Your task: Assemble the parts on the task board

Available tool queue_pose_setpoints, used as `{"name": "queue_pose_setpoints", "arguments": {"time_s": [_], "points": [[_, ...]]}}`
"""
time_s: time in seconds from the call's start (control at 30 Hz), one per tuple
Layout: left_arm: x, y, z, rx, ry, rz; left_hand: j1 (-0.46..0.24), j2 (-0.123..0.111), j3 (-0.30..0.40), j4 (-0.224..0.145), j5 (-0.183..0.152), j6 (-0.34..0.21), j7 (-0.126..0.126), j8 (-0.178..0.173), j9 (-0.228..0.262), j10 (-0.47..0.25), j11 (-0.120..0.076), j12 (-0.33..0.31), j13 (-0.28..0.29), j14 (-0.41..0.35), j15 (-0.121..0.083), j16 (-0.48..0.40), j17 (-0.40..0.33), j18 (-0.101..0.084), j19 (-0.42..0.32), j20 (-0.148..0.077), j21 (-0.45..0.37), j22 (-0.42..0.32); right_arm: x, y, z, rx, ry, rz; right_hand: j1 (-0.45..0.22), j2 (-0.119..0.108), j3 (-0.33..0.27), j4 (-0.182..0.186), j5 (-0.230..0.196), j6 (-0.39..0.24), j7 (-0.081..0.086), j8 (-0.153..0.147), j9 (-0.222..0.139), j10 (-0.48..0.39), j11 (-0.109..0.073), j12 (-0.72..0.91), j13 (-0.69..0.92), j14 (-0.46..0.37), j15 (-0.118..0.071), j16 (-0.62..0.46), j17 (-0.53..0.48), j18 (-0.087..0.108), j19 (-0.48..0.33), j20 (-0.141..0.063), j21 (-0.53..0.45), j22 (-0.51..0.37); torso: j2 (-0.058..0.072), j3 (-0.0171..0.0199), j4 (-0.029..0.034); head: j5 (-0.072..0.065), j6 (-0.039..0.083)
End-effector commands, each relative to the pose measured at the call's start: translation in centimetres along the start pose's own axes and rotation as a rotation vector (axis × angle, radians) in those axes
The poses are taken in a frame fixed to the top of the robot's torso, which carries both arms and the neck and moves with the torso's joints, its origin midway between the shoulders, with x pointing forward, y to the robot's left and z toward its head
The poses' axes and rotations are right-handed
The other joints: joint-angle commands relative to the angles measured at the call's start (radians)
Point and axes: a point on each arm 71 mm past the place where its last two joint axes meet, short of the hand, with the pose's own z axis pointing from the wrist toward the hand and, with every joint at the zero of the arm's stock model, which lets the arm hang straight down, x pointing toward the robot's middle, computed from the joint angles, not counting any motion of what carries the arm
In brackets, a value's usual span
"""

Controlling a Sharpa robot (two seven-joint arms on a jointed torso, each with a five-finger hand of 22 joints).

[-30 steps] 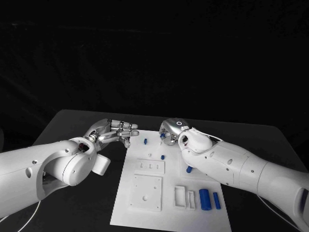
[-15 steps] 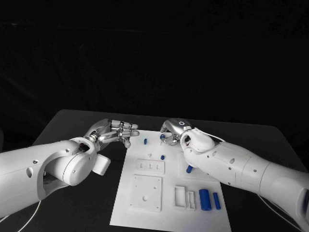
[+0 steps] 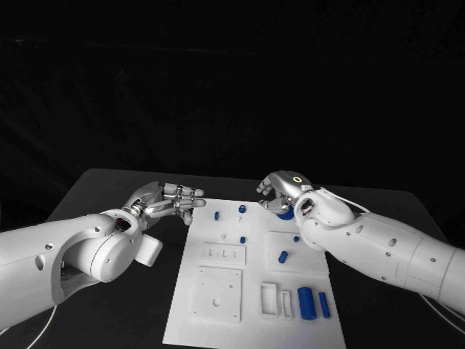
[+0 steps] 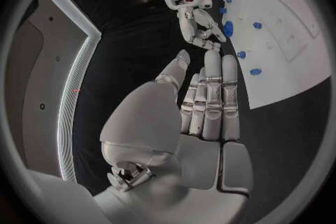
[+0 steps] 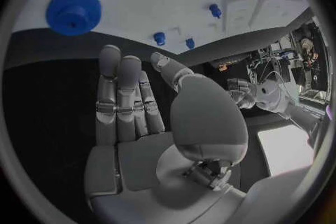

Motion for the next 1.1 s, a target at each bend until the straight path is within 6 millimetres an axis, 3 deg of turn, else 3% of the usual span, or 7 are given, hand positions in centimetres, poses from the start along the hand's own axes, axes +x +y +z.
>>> {"name": "queue_pose_setpoints", "arguments": {"time_s": [0.03,0.23,0.43,0.57,0.73,0.83,1.1], "points": [[-0.1,-0.2,0.0,0.014,0.002,0.002,0.005,-0.003,-0.004,-0.002,0.006,-0.006,0.000,0.000,0.000,-0.007,-0.001,-0.003,0.001,-0.006,0.001,-0.006,-0.001,0.017,-0.007,0.002,0.004,-0.001,-0.8,-1.0,-0.5,0.032,0.007,0.034,0.001,-0.014,0.011,-0.005,0.008,-0.004,0.005,-0.003,-0.001,0.016,-0.004,-0.003,0.002,-0.002,-0.010,-0.008,0.002,-0.015,0.021,-0.015,-0.004,0.006,-0.001,0.0038,-0.0123,0.001,0.004],[-0.4,-0.2,-0.1,0.015,-0.002,0.002,0.006,-0.003,-0.004,-0.003,0.006,-0.005,-0.002,0.000,0.000,-0.006,-0.002,-0.003,0.001,-0.007,0.000,-0.006,-0.001,0.016,-0.008,0.002,0.005,-0.002,-2.2,-3.6,-1.6,0.082,0.038,0.038,0.009,-0.020,-0.042,0.005,0.017,-0.020,0.007,-0.002,-0.001,0.119,-0.032,-0.004,0.009,-0.007,-0.031,-0.014,0.010,-0.033,0.018,-0.035,-0.012,0.015,-0.001,0.0101,-0.0220,0.002,0.004],[-0.5,-0.2,-0.1,0.015,-0.002,0.002,0.006,-0.003,-0.004,-0.003,0.006,-0.005,-0.002,0.000,0.000,-0.006,-0.002,-0.003,0.001,-0.007,0.000,-0.006,-0.001,0.016,-0.008,0.002,0.005,-0.002,-2.2,-5.2,-2.1,0.115,0.101,0.024,0.020,-0.024,-0.125,0.012,0.025,-0.030,-0.004,-0.002,-0.001,0.264,-0.074,0.023,0.063,0.000,-0.057,-0.014,0.020,-0.057,0.027,-0.058,0.012,0.029,0.000,0.0121,-0.0214,-0.003,0.001],[-0.5,-0.1,-0.1,0.015,-0.002,0.003,0.006,-0.003,-0.004,-0.003,0.006,-0.005,-0.002,0.000,0.000,-0.006,-0.002,-0.003,0.001,-0.007,0.000,-0.006,-0.001,0.016,-0.008,0.002,0.005,-0.002,-1.9,-5.8,-2.2,0.125,0.140,0.016,0.050,0.013,-0.274,0.026,0.058,-0.045,-0.003,-0.002,-0.001,0.205,-0.099,0.227,0.412,-0.008,-0.068,-0.003,0.058,-0.085,0.025,-0.081,0.059,0.070,-0.001,0.0103,-0.0212,-0.008,0.000],[-0.5,-0.1,0.0,0.014,-0.002,0.003,0.006,-0.003,-0.004,-0.003,0.006,-0.005,-0.002,0.000,0.000,-0.006,-0.002,-0.003,0.001,-0.007,0.000,-0.006,-0.001,0.016,-0.008,0.002,0.005,-0.002,-1.4,-6.2,-2.0,0.134,0.185,0.014,0.047,0.014,-0.356,0.053,0.080,-0.073,-0.004,-0.002,-0.001,0.020,-0.078,0.653,0.842,-0.025,-0.063,0.062,0.192,-0.083,0.027,-0.070,0.230,0.190,0.000,0.0085,-0.0198,-0.013,0.000],[-0.5,-0.1,0.1,0.014,0.000,0.003,0.006,-0.003,-0.004,-0.003,0.006,-0.005,-0.002,0.000,0.000,-0.006,-0.002,-0.003,0.001,-0.007,0.000,-0.006,-0.001,0.016,-0.008,0.002,0.005,-0.002,-0.9,-6.3,-1.7,0.140,0.208,0.021,0.048,0.016,-0.385,0.071,0.092,-0.101,0.000,-0.004,-0.002,0.027,-0.071,0.819,0.981,-0.027,-0.051,0.134,0.376,-0.074,0.029,-0.059,0.333,0.269,0.000,0.0090,-0.0184,-0.015,-0.001],[-0.4,-0.1,0.2,0.015,0.004,0.003,0.006,-0.003,-0.004,-0.003,0.006,-0.005,-0.002,0.000,0.000,-0.006,-0.002,-0.003,0.001,-0.007,0.000,-0.006,-0.001,0.016,-0.008,0.002,0.005,-0.002,0.3,-6.0,-1.0,0.142,0.241,0.030,0.044,0.026,-0.385,0.063,0.098,-0.082,0.000,-0.003,-0.001,0.041,-0.067,0.885,1.032,-0.006,-0.044,0.128,0.503,-0.070,0.034,-0.048,0.374,0.314,0.001,0.0078,-0.0111,-0.021,-0.005]]}}
